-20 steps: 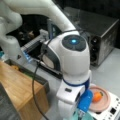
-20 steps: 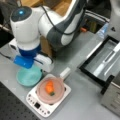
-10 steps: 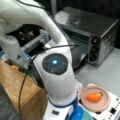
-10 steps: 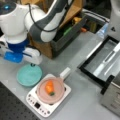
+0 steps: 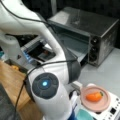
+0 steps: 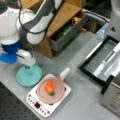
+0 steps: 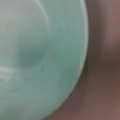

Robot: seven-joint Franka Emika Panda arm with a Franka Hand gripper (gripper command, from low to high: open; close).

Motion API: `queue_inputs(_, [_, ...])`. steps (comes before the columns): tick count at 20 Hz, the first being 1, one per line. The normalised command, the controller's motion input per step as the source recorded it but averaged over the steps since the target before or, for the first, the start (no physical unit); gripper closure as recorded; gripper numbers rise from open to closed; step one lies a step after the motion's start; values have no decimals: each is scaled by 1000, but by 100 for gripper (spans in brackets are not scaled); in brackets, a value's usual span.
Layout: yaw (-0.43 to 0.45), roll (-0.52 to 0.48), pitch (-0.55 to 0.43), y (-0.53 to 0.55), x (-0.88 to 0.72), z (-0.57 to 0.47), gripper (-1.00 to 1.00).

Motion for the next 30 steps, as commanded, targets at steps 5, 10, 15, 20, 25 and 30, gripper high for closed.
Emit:
queue_inputs(5, [-39, 303, 130, -186, 324, -18, -100])
queue_inputs(10, [-93, 168, 66, -143, 313, -3, -100])
queue_inputs(15, [-98, 27, 15, -47, 261, -50, -100])
queue_inputs(20, [-74, -54, 10, 39, 149, -74, -100])
queue_inputs(25, [-88, -68, 18, 109, 53, -29, -100])
queue_inputs(30, [-62, -95, 8, 149, -37, -31, 100])
